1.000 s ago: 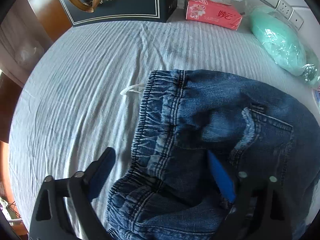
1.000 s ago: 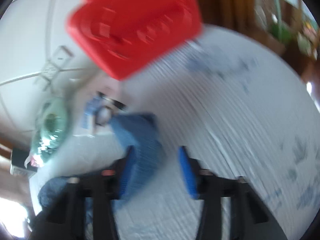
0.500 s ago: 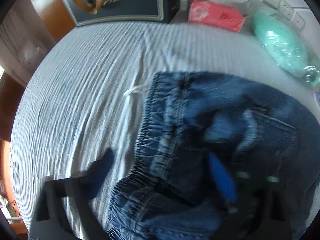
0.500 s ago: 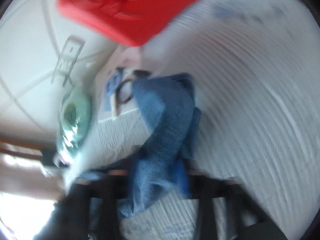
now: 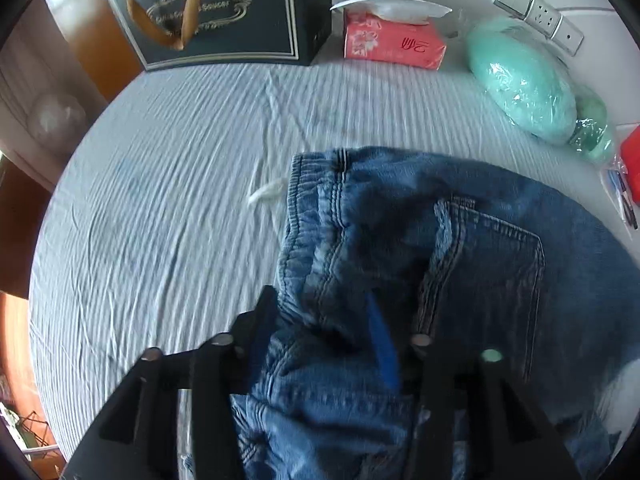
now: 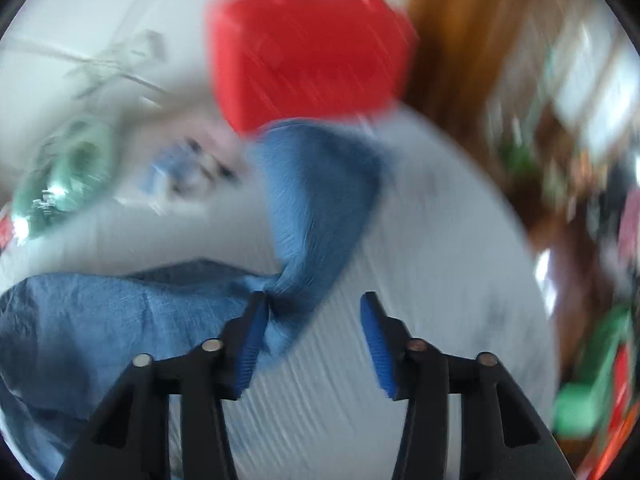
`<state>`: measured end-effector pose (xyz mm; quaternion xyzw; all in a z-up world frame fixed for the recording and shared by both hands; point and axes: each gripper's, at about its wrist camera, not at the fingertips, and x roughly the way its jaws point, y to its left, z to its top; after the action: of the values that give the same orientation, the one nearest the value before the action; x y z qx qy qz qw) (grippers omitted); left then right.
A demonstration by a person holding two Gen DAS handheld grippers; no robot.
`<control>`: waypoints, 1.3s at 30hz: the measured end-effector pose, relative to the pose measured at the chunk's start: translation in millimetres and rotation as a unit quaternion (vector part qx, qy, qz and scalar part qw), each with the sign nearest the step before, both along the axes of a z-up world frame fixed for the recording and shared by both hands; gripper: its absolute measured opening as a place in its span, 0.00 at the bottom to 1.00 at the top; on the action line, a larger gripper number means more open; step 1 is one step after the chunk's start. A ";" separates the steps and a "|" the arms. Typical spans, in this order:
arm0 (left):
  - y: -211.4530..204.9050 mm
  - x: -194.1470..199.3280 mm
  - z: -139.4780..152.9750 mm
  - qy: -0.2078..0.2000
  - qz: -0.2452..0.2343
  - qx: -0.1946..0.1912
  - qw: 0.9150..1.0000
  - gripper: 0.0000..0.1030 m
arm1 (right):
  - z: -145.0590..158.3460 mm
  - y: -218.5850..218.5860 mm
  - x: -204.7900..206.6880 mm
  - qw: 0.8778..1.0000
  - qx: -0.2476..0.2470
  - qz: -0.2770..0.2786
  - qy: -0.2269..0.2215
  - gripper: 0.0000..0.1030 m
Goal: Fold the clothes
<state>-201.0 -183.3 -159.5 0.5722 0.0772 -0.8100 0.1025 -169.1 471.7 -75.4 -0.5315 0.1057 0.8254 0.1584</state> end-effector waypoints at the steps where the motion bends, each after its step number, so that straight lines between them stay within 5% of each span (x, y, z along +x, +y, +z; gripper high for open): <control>1: -1.7 3.7 4.6 0.007 0.001 0.000 1.000 0.60 | -12.0 19.5 12.6 0.999 -0.043 -0.023 0.001 0.46; 4: -7.9 3.4 15.9 0.023 0.002 -0.005 1.000 0.73 | -23.7 62.7 40.8 0.990 -0.112 -0.081 0.029 0.46; 10: -19.3 -14.1 16.2 0.029 0.014 0.002 0.999 0.74 | -41.7 101.7 34.6 0.972 -0.199 -0.108 0.068 0.40; 12: -18.8 -21.2 8.8 0.026 0.013 0.016 0.999 0.74 | -49.0 104.6 17.1 0.973 -0.201 -0.101 0.059 0.21; 13: -17.2 -24.4 4.2 0.023 0.009 0.022 0.999 0.74 | -52.5 105.9 8.0 0.973 -0.201 -0.097 0.053 0.20; 17: -7.6 -38.4 -14.8 0.006 -0.005 0.019 1.000 0.74 | -71.3 108.4 -36.8 0.979 -0.179 -0.095 0.031 0.20; 20: -4.3 -47.1 -32.2 -0.018 -0.008 0.011 1.000 0.74 | -86.4 108.4 -63.0 0.982 -0.166 -0.092 0.008 0.33; 23: -1.2 -49.2 -40.4 -0.021 -0.010 -0.006 1.000 0.77 | -102.0 100.0 -80.0 0.986 -0.150 -0.075 -0.024 0.34; 26: -4.3 -47.2 -39.2 -0.017 -0.007 -0.003 1.000 0.77 | -98.6 84.0 -86.9 0.993 -0.102 -0.043 -0.048 0.01; 31: -10.2 -39.5 -35.9 -0.017 -0.002 -0.009 1.000 0.77 | -30.7 115.6 -26.4 0.993 -0.052 -0.093 0.051 0.01; 34: -16.4 -33.8 -34.0 -0.023 0.005 -0.006 1.000 0.77 | -14.2 148.4 20.1 0.987 -0.007 -0.152 0.049 0.02; 39: -27.9 -8.3 -7.2 0.002 0.011 0.011 1.000 0.77 | -30.2 171.2 87.9 0.978 -0.082 -0.186 0.042 0.13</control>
<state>-209.4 -211.1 -166.7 0.5704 0.0924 -0.8093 0.1052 -81.3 642.9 -105.6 -0.4783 0.2763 0.7918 0.2607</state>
